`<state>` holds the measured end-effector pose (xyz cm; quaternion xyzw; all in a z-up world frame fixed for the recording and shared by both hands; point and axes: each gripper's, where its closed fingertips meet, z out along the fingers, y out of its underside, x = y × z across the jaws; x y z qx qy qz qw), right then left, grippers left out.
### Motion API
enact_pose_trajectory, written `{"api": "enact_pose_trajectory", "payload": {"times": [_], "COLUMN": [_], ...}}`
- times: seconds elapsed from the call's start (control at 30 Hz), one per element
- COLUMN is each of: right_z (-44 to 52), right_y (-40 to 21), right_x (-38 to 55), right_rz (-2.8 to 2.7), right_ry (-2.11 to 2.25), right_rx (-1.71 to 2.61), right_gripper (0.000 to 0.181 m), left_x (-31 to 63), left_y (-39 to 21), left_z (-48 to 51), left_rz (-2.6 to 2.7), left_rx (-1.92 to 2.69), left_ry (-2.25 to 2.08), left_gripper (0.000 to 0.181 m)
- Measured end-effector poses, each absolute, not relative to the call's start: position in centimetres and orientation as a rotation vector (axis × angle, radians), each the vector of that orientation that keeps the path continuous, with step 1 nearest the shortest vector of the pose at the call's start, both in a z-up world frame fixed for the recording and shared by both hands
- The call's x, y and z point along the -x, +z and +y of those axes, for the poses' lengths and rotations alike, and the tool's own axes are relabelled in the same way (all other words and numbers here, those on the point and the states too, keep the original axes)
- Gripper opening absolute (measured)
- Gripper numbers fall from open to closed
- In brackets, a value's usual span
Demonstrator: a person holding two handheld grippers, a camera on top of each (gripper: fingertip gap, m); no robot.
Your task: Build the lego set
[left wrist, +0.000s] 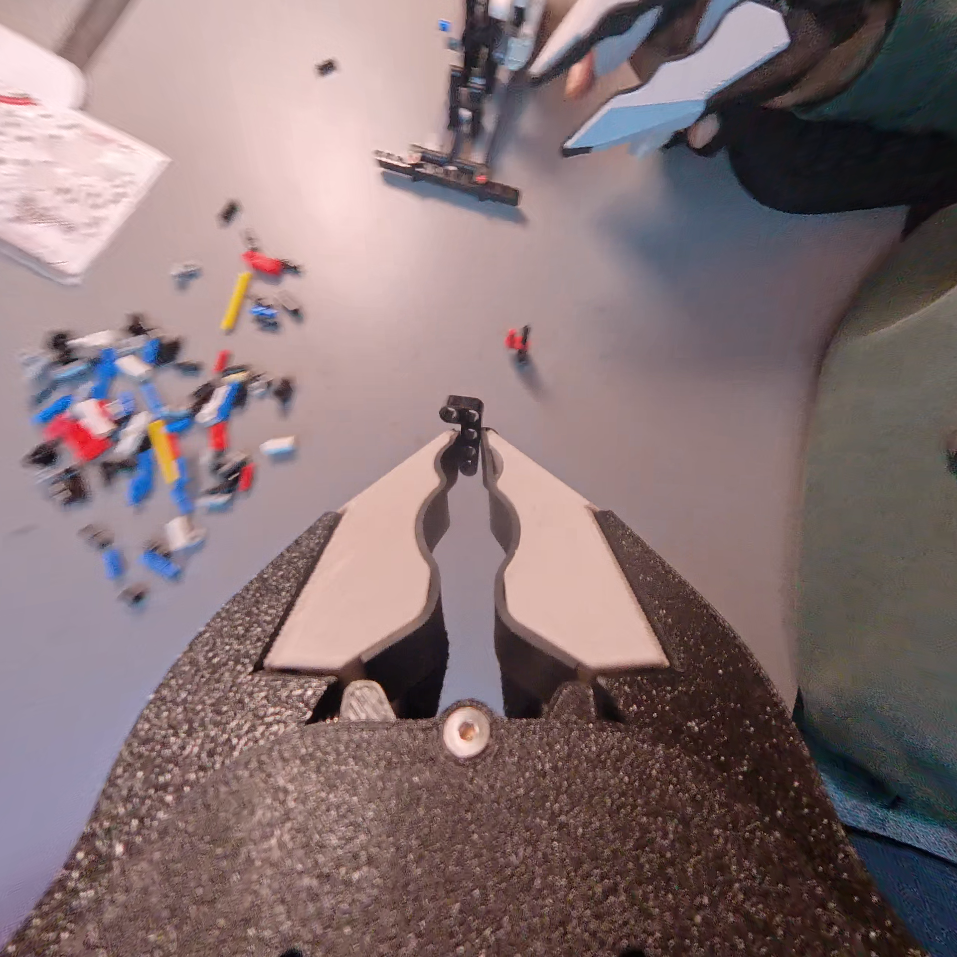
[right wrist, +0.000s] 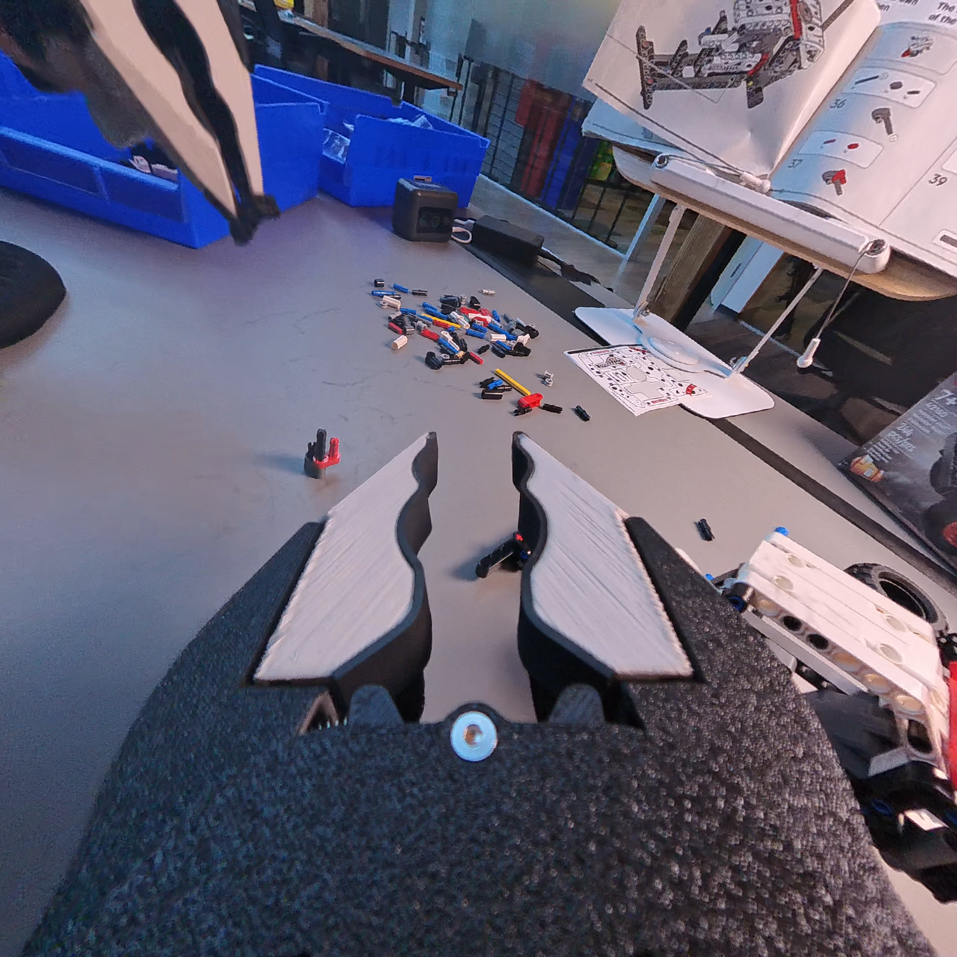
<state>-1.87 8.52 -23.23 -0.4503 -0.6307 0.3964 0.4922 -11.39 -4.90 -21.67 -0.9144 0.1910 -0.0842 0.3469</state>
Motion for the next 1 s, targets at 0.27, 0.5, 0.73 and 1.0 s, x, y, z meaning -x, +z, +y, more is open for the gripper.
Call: {"api": "enact_pose_trajectory", "payload": {"times": [0.27,0.5,0.73,1.0], "right_z": [7.1,6.1,4.7,0.0], "right_y": [-24.2,-25.1,-26.2,-28.7], "right_x": [1.5,1.4,1.0,-0.4], "right_rz": [-1.661,-1.739,-1.86,-2.254], "right_ry": [0.955,0.901,0.924,1.004], "right_rx": [1.017,0.967,0.925,0.813], "right_gripper": [0.027,0.024,0.023,0.024], "left_x": [0.4,-0.3,1.0,6.9], "left_y": [-28.9,-31.4,-28.2,-27.9], "left_z": [-0.3,-0.6,-0.6,-1.2], "left_rz": [0.715,0.83,0.738,0.53], "left_rx": [2.394,2.439,2.28,2.252], "left_ry": [-0.414,-0.337,-0.45,-0.534], "left_gripper": [0.008,0.014,0.02,0.034]}}
